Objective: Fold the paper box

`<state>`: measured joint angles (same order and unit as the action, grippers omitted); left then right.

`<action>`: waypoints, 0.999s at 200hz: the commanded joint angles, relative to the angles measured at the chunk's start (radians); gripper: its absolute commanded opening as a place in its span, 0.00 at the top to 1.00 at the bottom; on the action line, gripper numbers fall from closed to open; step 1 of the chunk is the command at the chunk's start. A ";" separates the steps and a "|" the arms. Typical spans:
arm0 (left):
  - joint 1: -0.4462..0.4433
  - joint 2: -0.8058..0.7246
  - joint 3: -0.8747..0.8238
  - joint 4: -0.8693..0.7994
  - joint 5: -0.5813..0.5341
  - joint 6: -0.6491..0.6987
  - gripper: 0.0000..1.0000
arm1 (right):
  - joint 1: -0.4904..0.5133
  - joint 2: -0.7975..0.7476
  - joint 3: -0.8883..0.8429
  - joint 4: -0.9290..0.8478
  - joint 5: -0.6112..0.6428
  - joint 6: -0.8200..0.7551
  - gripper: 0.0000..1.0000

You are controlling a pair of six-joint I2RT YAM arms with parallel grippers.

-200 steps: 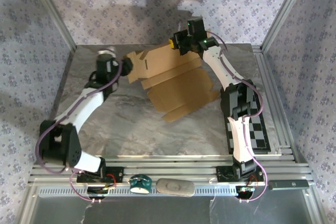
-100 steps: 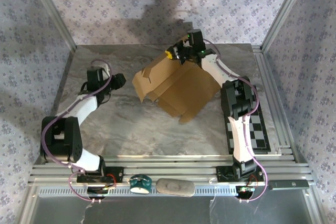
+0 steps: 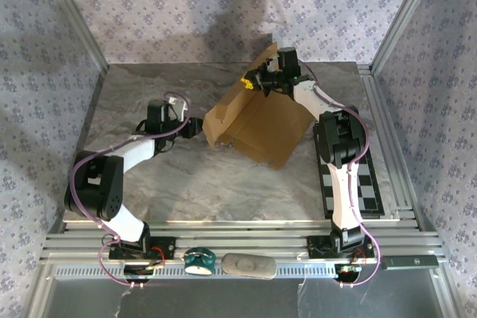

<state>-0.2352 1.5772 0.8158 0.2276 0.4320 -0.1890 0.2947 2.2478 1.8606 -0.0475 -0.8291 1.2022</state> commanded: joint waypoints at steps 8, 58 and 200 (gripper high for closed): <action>-0.025 -0.042 -0.011 -0.034 -0.016 0.069 0.57 | -0.013 0.025 -0.028 0.020 -0.063 -0.069 1.00; -0.088 -0.073 -0.030 -0.045 -0.023 0.101 0.55 | -0.036 0.031 -0.049 0.033 -0.078 -0.064 1.00; -0.190 0.014 0.053 0.015 -0.053 0.143 0.47 | -0.031 0.051 0.011 0.017 -0.091 -0.039 1.00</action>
<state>-0.4236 1.5650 0.8143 0.1955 0.3927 -0.0673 0.2626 2.2589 1.8400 -0.0101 -0.9066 1.1625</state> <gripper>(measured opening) 0.521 0.043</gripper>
